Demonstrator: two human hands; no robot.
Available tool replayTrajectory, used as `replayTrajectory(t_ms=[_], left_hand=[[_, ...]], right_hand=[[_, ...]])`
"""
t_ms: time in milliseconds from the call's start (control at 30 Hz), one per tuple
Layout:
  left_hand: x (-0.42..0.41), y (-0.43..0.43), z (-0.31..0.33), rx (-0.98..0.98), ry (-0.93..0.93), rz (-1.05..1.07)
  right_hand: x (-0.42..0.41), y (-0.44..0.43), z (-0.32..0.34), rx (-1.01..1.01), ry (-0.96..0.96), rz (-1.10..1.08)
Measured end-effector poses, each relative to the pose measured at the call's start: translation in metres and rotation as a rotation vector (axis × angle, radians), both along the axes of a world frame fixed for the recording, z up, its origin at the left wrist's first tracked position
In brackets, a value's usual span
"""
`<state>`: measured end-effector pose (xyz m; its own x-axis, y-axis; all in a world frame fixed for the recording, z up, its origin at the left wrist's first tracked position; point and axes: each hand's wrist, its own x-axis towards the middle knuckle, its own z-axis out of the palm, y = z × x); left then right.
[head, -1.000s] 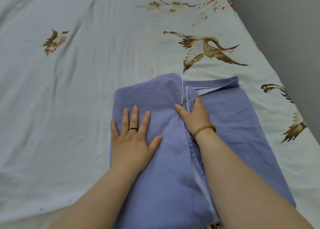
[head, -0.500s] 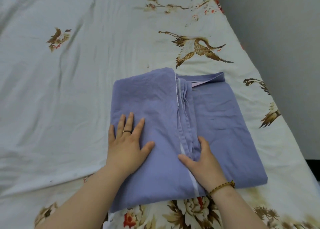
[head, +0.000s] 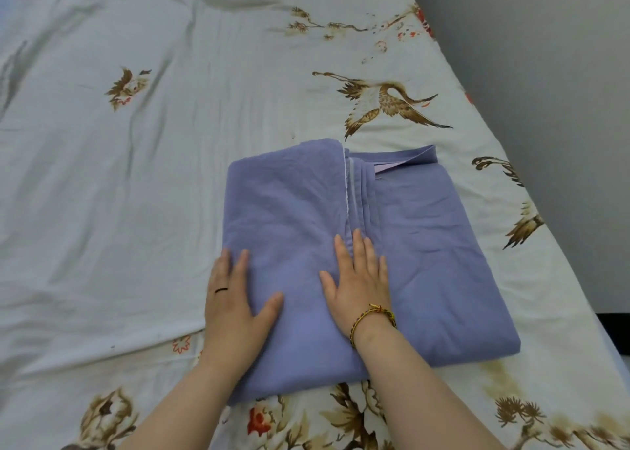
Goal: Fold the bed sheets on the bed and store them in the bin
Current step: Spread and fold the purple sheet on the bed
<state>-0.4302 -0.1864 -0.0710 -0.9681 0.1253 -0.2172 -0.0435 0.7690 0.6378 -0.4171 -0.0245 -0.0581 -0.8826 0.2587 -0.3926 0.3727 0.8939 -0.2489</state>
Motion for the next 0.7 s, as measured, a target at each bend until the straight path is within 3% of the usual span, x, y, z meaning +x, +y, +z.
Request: replayTrajectory(t_ms=[100, 300, 467, 700], left_hand=[[-0.009, -0.004, 0.008, 0.32, -0.193, 0.295], [-0.033, -0.01, 0.015, 0.707, -0.669, 0.529], [-0.041, -0.017, 0.032, 0.723, -0.608, 0.362], [-0.02, -0.057, 0.061, 0.716, -0.552, 0.318]], right_hand=[[-0.001, 0.005, -0.016, -0.004, -0.01, -0.018], [0.0, 0.007, -0.014, -0.029, -0.012, -0.016], [0.002, 0.001, -0.01, -0.035, 0.006, -0.055], [0.013, -0.037, 0.001, -0.13, 0.06, -0.045]])
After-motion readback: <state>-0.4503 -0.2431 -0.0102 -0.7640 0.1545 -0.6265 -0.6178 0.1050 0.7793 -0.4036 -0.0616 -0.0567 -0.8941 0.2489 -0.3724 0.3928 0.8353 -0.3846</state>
